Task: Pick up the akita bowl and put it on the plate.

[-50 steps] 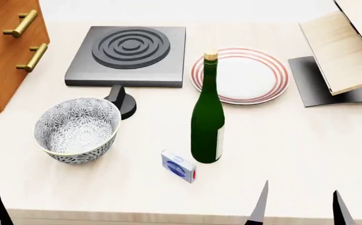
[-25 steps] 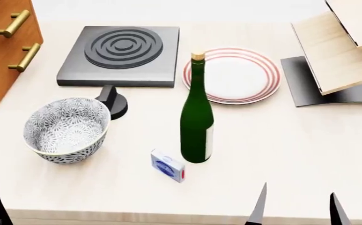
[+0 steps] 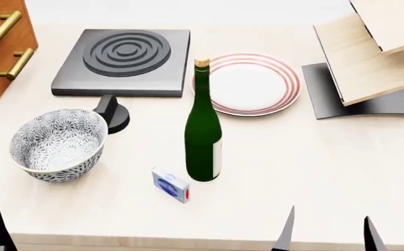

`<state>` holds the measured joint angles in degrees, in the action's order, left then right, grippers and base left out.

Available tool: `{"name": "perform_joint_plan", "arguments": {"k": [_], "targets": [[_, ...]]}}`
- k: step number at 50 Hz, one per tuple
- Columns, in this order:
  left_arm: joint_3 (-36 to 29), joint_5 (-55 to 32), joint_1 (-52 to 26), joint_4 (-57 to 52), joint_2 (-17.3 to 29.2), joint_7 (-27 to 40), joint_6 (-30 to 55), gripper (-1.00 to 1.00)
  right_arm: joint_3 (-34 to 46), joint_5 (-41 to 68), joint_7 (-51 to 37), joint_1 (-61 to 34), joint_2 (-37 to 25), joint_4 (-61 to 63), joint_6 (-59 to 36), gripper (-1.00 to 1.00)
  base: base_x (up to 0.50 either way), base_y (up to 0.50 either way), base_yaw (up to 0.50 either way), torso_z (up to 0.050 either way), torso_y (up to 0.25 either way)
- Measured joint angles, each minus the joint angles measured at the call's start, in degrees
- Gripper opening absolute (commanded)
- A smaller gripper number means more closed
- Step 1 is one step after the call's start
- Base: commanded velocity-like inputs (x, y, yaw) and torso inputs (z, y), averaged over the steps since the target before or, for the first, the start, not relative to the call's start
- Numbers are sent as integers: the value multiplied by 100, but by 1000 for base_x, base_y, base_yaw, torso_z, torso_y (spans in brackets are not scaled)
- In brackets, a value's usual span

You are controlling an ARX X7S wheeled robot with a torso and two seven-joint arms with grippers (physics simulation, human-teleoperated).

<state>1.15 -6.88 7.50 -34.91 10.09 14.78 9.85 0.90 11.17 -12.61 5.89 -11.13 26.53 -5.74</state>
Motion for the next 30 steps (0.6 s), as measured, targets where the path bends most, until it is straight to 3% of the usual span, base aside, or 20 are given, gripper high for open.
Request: {"name": "perform_joint_plan", "arguments": {"k": [21, 30], "targets": [[-96, -34, -1, 89, 68, 77, -78, 100, 238, -203, -69, 1, -60, -78, 122, 100, 7, -63, 0, 0, 0], [-123, -54, 0, 126, 100, 110, -98, 100, 377, -385, -96, 41, -97, -101, 276, 100, 257, -124, 0, 0, 0]]}}
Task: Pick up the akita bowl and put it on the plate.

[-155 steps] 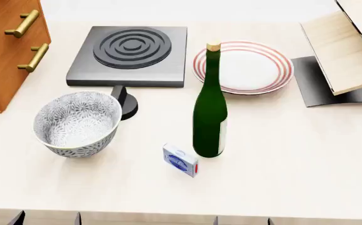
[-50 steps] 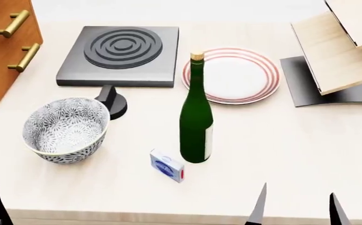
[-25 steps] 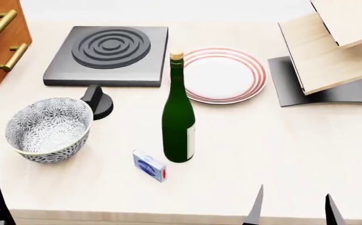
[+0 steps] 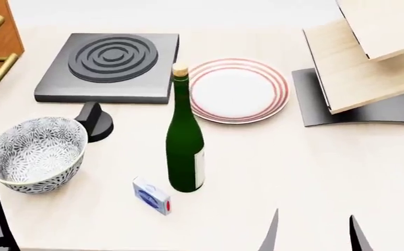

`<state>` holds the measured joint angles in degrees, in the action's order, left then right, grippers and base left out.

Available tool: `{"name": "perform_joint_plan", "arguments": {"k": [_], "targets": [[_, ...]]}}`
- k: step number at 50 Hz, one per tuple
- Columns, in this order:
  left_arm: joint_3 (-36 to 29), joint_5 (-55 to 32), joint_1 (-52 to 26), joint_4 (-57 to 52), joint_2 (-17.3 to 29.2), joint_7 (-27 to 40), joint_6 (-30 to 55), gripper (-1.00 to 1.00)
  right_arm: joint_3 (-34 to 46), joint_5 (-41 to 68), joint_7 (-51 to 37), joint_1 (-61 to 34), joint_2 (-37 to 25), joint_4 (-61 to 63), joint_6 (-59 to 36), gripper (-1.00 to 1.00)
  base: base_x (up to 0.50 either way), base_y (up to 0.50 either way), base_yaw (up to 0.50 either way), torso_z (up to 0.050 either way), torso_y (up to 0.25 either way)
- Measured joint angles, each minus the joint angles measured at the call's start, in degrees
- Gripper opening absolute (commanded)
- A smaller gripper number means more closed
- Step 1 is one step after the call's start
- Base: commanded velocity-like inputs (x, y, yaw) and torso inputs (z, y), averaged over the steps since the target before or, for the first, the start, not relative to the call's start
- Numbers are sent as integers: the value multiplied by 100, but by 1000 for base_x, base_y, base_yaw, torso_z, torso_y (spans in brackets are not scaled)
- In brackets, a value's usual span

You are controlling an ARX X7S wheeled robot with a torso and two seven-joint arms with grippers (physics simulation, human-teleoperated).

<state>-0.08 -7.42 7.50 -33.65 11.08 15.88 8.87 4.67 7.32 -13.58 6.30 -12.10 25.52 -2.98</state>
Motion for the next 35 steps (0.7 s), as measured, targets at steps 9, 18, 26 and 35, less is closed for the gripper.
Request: {"name": "perform_joint_plan", "arguments": {"k": [9, 18, 26, 35], "targets": [[-30, -19, 0, 24, 26, 32, -26, 100, 69, -57, -20, 17, -35, -7, 81, 100, 322, -175, 0, 0, 0], [-58, -36, 5, 39, 52, 64, -51, 100, 123, -95, -48, 25, -64, -20, 127, 100, 320, -174, 0, 0, 0], [-75, -58, 11, 48, 75, 90, -76, 100, 195, -264, -129, 35, -86, -26, 174, 100, 279, -12, 0, 0, 0], [-89, -78, 18, 60, 101, 119, -105, 100, 275, -438, -217, 31, -102, -41, 194, 100, 263, 0, 0, 0, 0]]}}
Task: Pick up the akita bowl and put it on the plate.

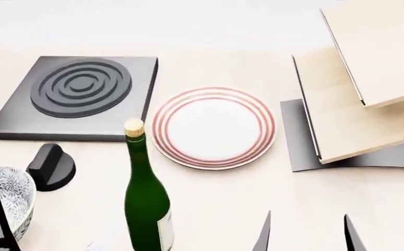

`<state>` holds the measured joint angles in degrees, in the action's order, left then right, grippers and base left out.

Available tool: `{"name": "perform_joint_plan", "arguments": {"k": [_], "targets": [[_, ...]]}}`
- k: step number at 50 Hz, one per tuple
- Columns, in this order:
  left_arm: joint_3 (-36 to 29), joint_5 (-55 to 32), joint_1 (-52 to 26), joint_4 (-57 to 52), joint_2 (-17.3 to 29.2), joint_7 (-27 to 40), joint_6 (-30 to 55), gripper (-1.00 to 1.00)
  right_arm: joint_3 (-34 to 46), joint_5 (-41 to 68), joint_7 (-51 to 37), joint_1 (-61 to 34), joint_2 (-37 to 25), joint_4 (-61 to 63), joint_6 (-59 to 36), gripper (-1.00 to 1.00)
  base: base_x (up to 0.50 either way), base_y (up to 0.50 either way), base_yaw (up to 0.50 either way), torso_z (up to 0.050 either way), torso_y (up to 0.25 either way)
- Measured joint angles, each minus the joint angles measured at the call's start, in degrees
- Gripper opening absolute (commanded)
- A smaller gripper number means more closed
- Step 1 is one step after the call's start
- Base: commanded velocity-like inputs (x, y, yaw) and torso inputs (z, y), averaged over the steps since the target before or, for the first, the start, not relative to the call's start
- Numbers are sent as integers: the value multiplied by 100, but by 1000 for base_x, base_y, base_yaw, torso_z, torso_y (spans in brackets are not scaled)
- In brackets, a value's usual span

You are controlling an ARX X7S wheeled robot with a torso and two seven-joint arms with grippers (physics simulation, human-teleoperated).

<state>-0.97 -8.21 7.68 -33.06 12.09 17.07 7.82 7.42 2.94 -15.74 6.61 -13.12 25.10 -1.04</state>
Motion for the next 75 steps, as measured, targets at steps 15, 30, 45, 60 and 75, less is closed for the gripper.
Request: {"name": "perform_joint_plan", "arguments": {"k": [15, 30, 45, 60, 75], "targets": [[-29, -28, 5, -12, 45, 57, -10, 100, 52, 6, -45, -14, -36, -6, -2, 100, 265, 0, 0, 0, 0], [-98, -21, -4, 19, 84, 101, -30, 100, 114, 65, -56, -41, -60, -51, 13, 100, 105, 0, 0, 0, 0], [-138, -36, 2, 28, 124, 149, -50, 100, 167, 95, -92, -51, -96, -69, 18, 100, 157, 0, 0, 0, 0], [-168, -60, 1, 39, 164, 193, -67, 100, 230, 123, -146, -64, -148, -79, 37, 100, 172, 0, 0, 0, 1], [-186, -90, 3, 34, 209, 235, -81, 100, 292, 140, -204, -77, -197, -76, 43, 100, 174, 0, 0, 0, 0]]}}
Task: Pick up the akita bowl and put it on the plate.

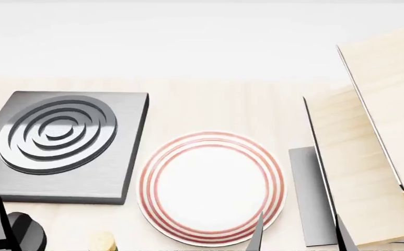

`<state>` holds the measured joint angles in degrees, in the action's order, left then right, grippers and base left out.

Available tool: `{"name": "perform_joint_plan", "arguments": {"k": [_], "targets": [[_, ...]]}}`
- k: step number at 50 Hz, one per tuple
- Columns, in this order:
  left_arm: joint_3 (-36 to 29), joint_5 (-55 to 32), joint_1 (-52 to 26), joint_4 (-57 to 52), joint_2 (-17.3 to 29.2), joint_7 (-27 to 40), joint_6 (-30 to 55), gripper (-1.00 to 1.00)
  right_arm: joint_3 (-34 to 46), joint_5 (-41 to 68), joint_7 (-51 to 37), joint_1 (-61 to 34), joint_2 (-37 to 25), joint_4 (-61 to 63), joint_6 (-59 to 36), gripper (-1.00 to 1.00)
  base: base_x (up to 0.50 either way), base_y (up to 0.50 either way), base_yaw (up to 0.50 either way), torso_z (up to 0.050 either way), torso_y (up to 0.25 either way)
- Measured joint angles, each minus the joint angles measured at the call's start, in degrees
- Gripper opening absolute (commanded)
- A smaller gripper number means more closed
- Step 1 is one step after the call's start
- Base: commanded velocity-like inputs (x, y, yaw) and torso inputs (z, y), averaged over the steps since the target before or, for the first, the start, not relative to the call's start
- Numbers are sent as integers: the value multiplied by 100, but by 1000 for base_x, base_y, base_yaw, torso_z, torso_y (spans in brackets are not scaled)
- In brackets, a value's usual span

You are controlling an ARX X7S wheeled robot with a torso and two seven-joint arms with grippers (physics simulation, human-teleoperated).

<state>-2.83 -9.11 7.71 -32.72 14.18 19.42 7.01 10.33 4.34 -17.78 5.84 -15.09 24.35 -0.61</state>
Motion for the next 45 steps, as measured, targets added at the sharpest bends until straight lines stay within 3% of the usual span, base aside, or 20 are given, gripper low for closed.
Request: {"name": "perform_joint_plan", "arguments": {"k": [15, 45], "targets": [[-30, -18, -5, 7, 36, 43, -7, 100, 57, 18, -49, -17, -43, -23, 15, 100, 173, 0, 0, 0, 0], [-77, -14, -27, 7, 150, 154, 67, 100, 155, 116, -101, -60, -94, -110, 24, 100, 1, -4, 0, 0, 0]]}}
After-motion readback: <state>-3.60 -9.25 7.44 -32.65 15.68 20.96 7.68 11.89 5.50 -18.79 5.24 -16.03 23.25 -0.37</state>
